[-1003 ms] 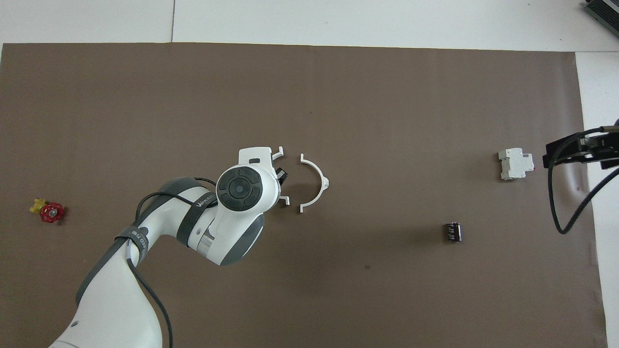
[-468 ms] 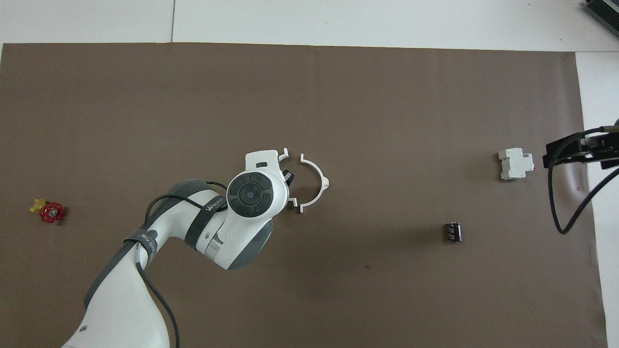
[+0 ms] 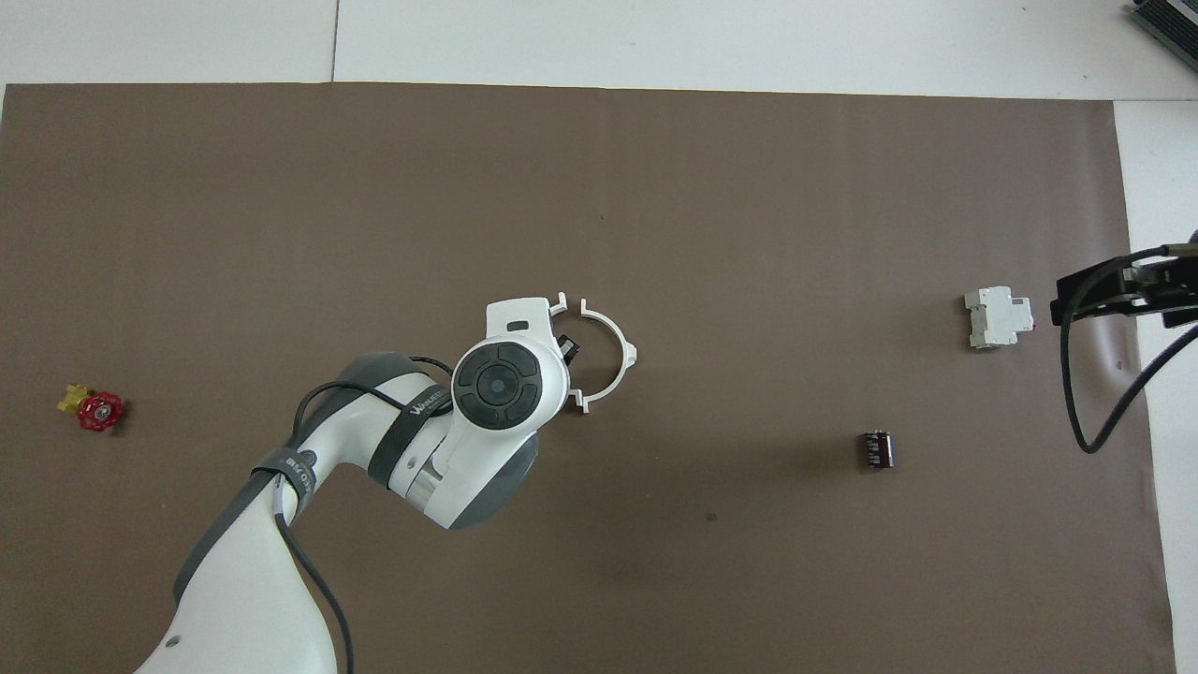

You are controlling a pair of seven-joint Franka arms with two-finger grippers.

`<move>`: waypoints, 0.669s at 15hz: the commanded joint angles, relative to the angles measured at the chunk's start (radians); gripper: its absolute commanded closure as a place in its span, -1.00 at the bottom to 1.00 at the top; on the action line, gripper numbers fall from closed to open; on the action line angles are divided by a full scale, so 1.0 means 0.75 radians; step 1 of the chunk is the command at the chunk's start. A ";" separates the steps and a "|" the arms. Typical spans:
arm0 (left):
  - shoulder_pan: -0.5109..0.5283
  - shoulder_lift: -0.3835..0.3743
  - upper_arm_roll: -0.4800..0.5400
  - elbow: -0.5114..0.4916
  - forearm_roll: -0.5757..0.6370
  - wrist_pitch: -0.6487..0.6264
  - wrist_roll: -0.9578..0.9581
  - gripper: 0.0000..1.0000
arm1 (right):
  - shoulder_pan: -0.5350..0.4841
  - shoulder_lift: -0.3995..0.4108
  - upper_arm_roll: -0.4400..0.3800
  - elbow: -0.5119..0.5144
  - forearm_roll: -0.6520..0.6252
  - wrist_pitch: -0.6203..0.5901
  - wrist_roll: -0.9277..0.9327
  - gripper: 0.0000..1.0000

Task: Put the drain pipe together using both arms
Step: 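Press the held half-ring onto the centre half-ring with the left gripper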

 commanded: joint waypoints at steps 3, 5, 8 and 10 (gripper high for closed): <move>-0.027 0.003 0.022 -0.006 0.054 0.007 -0.030 1.00 | -0.007 -0.006 0.005 0.000 -0.004 0.007 0.010 -1.00; -0.025 0.005 0.022 -0.010 0.068 0.007 -0.028 1.00 | -0.007 -0.006 0.005 -0.002 -0.004 0.007 0.010 -1.00; -0.025 0.003 0.022 -0.020 0.117 0.015 -0.026 1.00 | -0.007 -0.006 0.005 0.000 -0.004 0.007 0.010 -1.00; -0.027 0.005 0.022 -0.018 0.144 0.021 -0.024 1.00 | -0.007 -0.006 0.005 -0.002 -0.004 0.007 0.010 -1.00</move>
